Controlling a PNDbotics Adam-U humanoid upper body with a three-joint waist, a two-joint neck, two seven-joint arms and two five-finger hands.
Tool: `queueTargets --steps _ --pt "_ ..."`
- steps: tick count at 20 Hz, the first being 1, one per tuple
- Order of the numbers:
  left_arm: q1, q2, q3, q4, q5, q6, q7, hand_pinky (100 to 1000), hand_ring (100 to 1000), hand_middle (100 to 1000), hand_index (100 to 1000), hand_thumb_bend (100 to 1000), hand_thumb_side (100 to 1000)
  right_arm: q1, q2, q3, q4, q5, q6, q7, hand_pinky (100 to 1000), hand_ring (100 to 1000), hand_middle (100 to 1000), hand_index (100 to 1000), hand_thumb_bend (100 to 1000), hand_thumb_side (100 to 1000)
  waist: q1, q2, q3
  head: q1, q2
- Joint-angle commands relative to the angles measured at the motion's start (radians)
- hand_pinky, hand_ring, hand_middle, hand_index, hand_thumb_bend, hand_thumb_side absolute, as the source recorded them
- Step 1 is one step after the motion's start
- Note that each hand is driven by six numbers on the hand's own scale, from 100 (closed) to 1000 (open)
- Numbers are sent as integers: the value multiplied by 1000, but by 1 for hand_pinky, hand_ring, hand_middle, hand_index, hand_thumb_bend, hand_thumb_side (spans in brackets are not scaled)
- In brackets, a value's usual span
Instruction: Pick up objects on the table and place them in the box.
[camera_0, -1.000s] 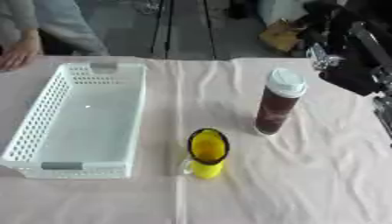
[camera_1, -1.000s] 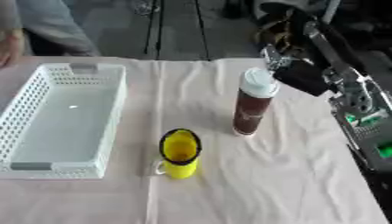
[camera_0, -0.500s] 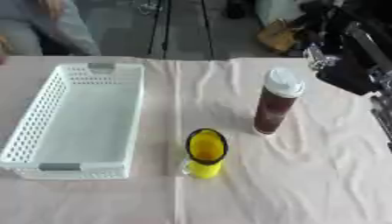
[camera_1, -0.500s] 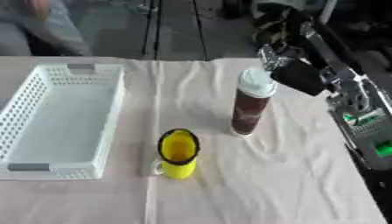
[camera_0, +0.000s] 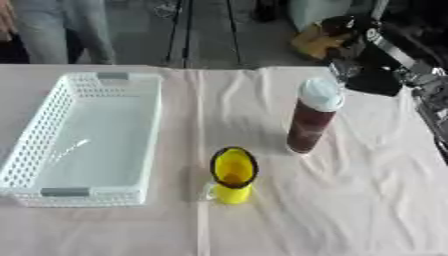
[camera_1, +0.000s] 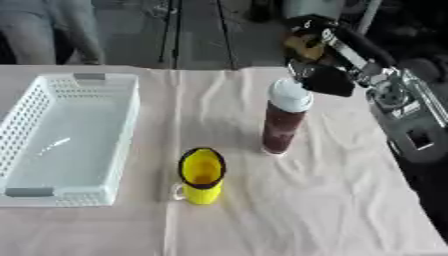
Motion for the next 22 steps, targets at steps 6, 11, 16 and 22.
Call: queueTargets --steps 6,11,16,22 --pt "-1 20 -3 -20 1 7 -9 549 820 772 804 439 928 -89 -53 -1 205 93 -56 51 824 894 912 957 100 571 -1 -17 0 -17 -3" --pt "1 22 -3 -20 0 11 -12 550 820 772 804 440 929 -112 -58 -6 279 143 -61 45 865 907 919 958 153 658 -2 -20 1 -25 -8" --pt "1 23 -4 -20 1 12 -14 550 819 773 805 439 929 -122 -52 -8 317 161 -62 31 863 907 917 962 128 683 -3 -24 2 -25 -10" --pt "0 23 -6 -20 3 12 -18 550 819 773 805 439 929 -152 -34 -2 331 151 -66 22 852 900 909 959 100 683 -5 -28 8 -24 -8"
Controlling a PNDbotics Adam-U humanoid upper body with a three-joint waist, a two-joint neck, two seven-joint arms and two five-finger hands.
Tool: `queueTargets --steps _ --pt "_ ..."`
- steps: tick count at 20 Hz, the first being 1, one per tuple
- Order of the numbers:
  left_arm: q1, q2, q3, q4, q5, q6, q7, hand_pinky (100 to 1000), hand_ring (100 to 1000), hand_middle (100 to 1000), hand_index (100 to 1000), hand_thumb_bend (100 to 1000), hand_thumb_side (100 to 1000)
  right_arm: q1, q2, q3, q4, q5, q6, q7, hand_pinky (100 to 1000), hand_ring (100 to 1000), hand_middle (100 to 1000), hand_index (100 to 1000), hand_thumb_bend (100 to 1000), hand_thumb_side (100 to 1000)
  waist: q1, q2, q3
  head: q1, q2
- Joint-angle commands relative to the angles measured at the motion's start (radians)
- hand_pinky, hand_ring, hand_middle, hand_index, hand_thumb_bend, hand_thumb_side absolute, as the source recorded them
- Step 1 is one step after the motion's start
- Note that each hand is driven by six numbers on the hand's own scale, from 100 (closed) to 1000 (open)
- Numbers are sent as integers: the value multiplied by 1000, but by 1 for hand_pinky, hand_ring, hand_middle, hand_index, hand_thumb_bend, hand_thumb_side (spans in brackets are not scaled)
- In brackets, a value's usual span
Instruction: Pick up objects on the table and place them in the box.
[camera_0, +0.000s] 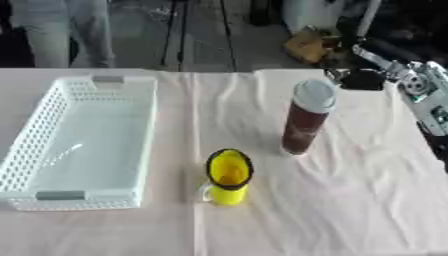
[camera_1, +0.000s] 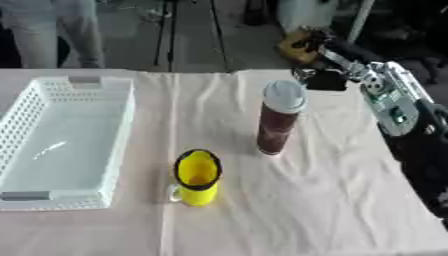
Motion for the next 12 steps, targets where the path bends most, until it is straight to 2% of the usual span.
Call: queueTargets --steps 1,12 --pt "-7 23 2 -20 3 0 -4 550 819 773 805 440 929 -32 -20 -6 -3 -3 -1 -9 853 899 908 958 100 679 2 -16 3 1 -6" --pt "-10 24 0 -20 5 2 -8 550 819 773 806 439 930 -73 9 14 48 5 -8 -13 843 893 904 957 100 697 -4 -16 11 3 -2"
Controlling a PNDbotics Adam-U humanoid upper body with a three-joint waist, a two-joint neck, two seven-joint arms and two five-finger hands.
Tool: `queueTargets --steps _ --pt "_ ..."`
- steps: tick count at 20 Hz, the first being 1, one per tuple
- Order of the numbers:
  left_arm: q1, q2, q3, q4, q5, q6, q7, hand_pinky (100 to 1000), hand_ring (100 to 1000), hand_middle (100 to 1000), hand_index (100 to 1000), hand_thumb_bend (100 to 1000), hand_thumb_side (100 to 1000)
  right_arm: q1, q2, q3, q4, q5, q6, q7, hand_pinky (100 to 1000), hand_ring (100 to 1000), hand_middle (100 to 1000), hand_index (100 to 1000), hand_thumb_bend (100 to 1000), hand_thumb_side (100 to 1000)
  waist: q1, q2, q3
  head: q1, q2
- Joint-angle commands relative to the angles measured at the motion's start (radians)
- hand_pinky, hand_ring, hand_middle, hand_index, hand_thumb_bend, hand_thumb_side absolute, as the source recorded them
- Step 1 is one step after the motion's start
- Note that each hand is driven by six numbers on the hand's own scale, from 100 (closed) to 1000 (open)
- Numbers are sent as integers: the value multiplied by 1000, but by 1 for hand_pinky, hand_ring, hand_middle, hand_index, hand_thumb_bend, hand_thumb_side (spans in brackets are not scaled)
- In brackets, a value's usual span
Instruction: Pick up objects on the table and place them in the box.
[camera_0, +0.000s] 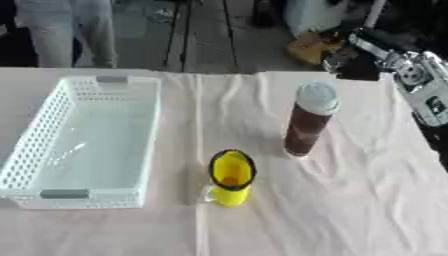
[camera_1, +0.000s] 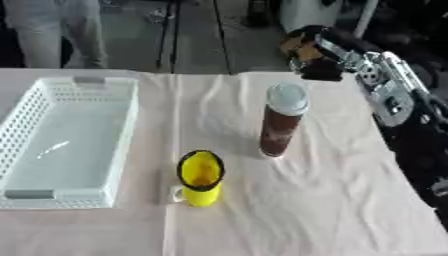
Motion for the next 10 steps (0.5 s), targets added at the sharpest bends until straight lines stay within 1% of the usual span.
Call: queueTargets --steps 1,5,6,7,8,10 --pt "-10 23 0 -20 5 -2 -5 550 819 773 806 439 930 -27 -9 3 14 7 -4 -7 839 892 904 957 100 710 4 -15 0 2 -2" --pt "-11 22 0 -20 6 -2 -7 549 819 773 806 439 931 -33 8 15 43 15 -11 0 834 888 903 958 100 739 6 -13 2 0 -1" --pt "-11 22 0 -20 6 -2 -7 549 819 773 806 439 931 -33 14 17 50 16 -12 1 834 888 903 958 100 739 6 -13 3 0 -1" --pt "-11 21 0 -20 6 -2 -7 549 819 772 806 439 930 -33 18 19 54 18 -13 2 832 887 902 956 100 711 7 -12 3 0 -1" --pt "-12 21 0 -20 7 -2 -7 549 819 772 806 439 931 -30 23 22 57 20 -15 4 832 887 903 956 100 750 7 -12 4 0 -1" --pt "-12 20 1 -20 7 -2 -7 549 819 773 806 439 931 -23 31 30 59 25 -20 11 835 887 905 955 100 768 8 -11 4 1 -1"
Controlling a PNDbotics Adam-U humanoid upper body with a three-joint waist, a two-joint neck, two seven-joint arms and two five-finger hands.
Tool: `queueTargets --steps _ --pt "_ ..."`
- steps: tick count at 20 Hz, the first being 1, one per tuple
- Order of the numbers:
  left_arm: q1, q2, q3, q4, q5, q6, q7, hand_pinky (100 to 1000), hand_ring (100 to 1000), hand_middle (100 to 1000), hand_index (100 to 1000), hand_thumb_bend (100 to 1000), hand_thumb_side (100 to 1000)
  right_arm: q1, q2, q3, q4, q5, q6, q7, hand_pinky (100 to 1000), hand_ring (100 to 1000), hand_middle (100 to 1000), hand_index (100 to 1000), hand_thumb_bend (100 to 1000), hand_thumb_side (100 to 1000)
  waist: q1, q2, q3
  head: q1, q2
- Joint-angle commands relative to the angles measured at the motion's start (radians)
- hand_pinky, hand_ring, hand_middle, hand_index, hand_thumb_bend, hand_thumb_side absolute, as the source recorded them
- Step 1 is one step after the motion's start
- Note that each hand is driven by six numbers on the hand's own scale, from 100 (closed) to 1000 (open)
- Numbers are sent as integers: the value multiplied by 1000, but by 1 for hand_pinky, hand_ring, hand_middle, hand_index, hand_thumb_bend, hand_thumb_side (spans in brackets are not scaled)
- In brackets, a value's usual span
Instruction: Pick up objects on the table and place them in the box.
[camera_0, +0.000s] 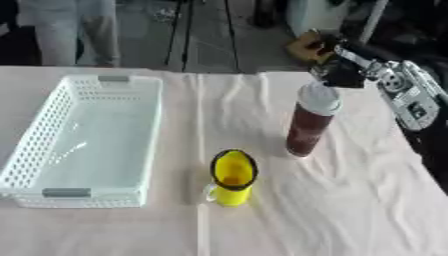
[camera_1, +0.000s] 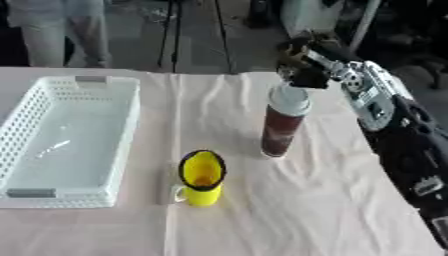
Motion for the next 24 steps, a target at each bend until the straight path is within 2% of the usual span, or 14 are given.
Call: queueTargets --steps 1,7,9,10,13,17,24 --pt "-12 20 1 -20 3 -2 -1 549 819 773 806 439 931 -9 -11 4 -1 16 -9 9 835 886 905 955 100 780 5 -11 0 1 -1" --pt "-12 18 2 -20 3 0 -4 549 819 773 807 438 933 13 -7 21 -15 15 -19 42 822 881 903 959 100 801 6 -9 -3 3 0" --pt "-12 18 3 -20 4 1 -4 549 819 773 807 438 933 25 -10 30 -31 12 -28 67 787 879 905 967 220 750 6 -7 -4 5 0" --pt "-13 18 3 -20 4 1 -4 549 819 773 807 439 934 30 -12 37 -40 11 -35 86 782 880 908 970 250 743 6 -7 -4 5 0" --pt "-12 18 3 -20 4 2 -5 548 819 773 807 439 934 39 -18 41 -64 9 -48 136 780 882 915 977 279 738 7 -6 -5 6 1" --pt "-12 18 4 -20 4 2 -5 548 819 773 808 439 935 48 -23 43 -91 4 -56 183 777 880 916 978 252 762 8 -6 -6 5 2" --pt "-10 18 4 -20 4 2 -5 548 819 773 808 438 934 47 -31 33 -112 -16 -47 182 772 876 911 979 193 764 10 -8 -9 5 2"
